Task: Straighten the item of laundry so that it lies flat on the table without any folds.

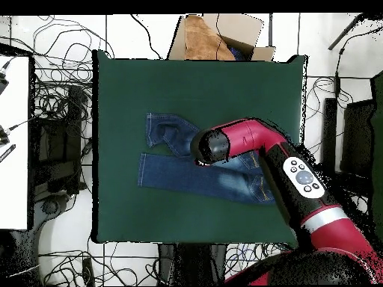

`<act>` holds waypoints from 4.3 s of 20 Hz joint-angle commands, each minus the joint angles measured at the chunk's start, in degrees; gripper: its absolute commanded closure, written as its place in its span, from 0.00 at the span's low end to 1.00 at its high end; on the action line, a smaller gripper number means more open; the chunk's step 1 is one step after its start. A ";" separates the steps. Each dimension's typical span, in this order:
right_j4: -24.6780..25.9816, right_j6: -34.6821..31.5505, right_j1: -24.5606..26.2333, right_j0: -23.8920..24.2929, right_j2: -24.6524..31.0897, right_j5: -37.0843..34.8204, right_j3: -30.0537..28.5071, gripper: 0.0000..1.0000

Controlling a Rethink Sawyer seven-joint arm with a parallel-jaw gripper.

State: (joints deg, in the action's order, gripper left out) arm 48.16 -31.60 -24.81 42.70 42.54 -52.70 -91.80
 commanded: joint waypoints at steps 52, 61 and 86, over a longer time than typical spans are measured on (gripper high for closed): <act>4.02 6.51 10.27 -5.59 -5.21 -4.61 4.04 1.00; 3.33 5.98 10.20 -6.07 -5.73 -5.72 4.30 1.00; -0.99 10.91 5.12 -1.90 0.16 -6.29 5.89 1.00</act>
State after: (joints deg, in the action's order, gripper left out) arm 48.16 -31.59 -18.60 40.25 41.89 -54.54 -89.53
